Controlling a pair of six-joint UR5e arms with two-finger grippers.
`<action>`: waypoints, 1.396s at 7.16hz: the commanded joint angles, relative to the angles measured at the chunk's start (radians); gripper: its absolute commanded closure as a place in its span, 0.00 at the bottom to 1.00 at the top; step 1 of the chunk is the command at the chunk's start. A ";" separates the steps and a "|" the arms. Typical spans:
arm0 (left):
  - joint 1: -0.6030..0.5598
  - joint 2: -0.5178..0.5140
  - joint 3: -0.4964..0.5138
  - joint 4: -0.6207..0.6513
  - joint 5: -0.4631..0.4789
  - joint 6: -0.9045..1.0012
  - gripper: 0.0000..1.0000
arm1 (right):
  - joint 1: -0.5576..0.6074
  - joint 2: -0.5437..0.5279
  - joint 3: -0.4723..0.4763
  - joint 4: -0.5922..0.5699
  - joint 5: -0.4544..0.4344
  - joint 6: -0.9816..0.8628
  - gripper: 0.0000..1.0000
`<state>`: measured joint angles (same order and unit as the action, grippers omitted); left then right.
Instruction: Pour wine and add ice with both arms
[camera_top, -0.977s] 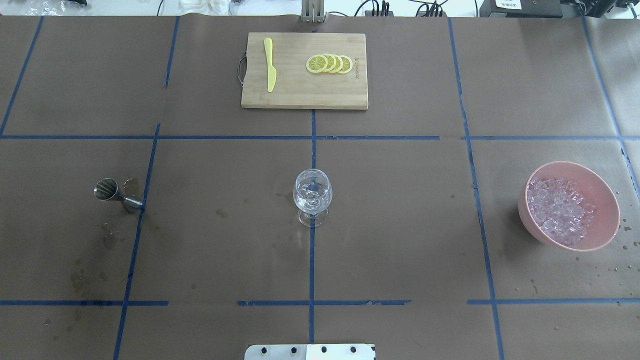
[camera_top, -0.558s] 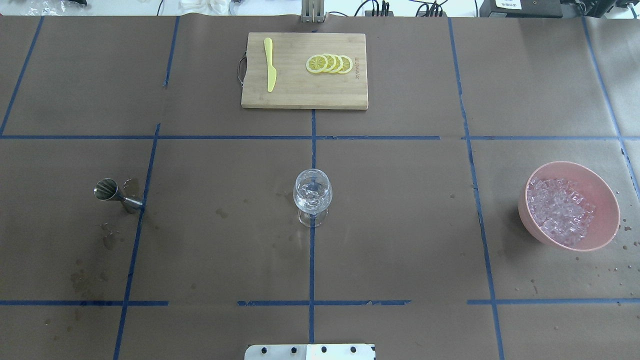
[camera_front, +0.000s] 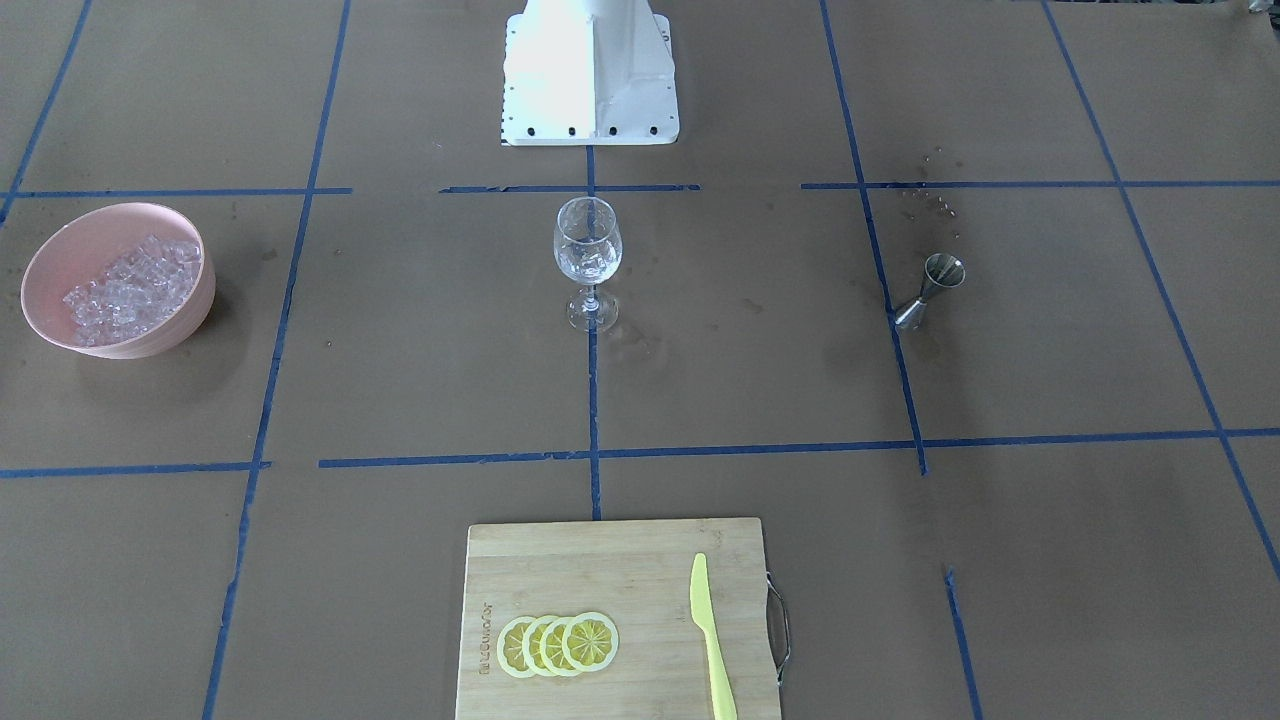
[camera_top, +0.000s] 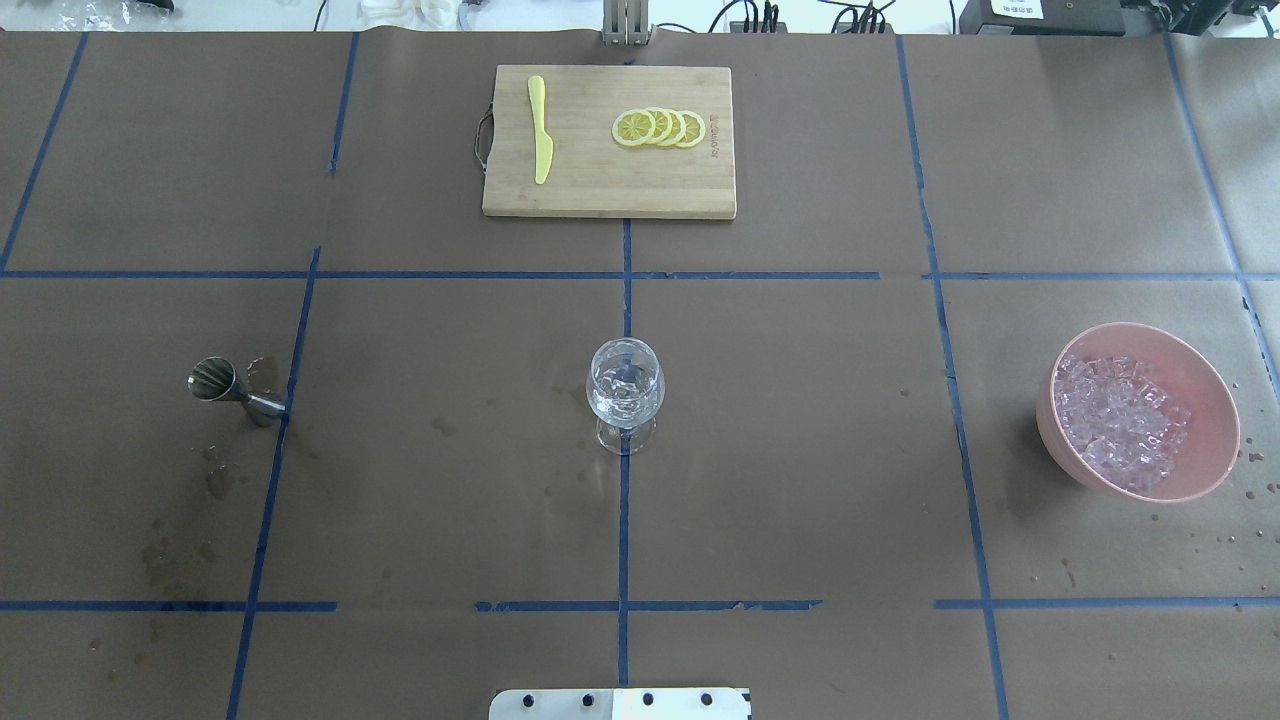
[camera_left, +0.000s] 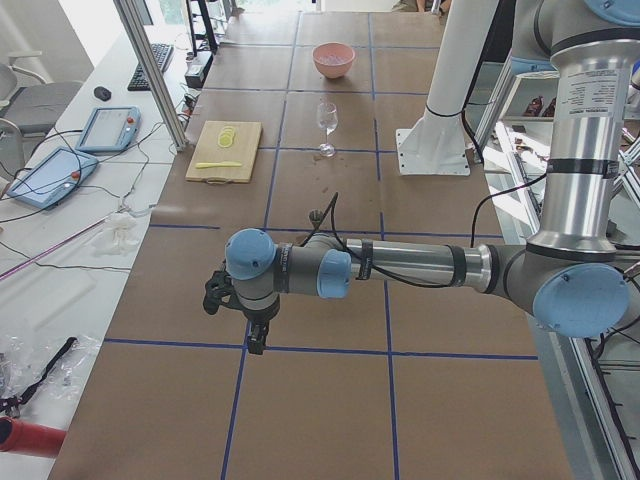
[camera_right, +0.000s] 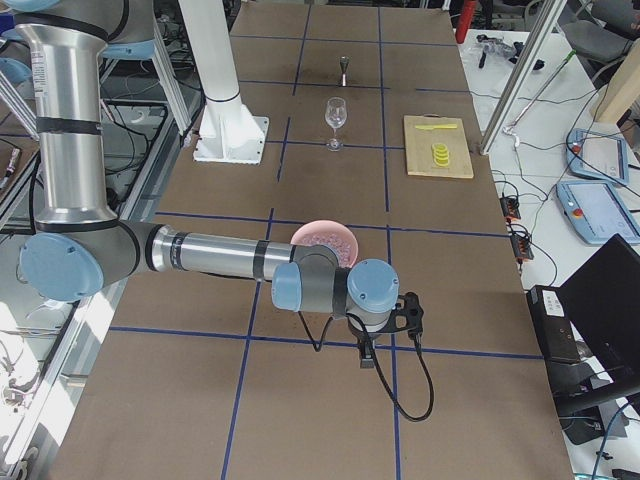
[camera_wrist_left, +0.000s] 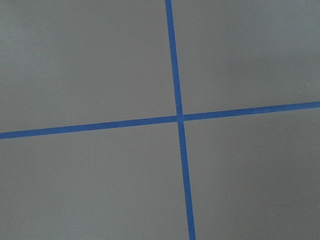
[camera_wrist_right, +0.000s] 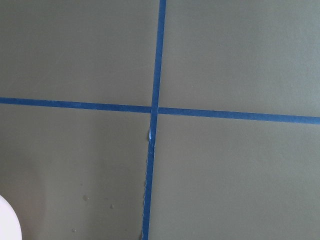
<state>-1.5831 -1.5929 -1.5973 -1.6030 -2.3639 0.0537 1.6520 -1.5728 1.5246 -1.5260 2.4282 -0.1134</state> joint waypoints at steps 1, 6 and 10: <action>0.000 0.002 0.000 0.000 0.000 0.000 0.00 | 0.000 -0.001 0.000 0.000 0.000 0.005 0.00; 0.000 0.004 0.000 -0.002 0.000 0.000 0.00 | 0.000 -0.003 0.002 0.001 0.002 0.031 0.00; 0.000 -0.001 0.000 -0.002 0.000 0.000 0.00 | 0.000 -0.001 0.000 0.001 0.002 0.029 0.00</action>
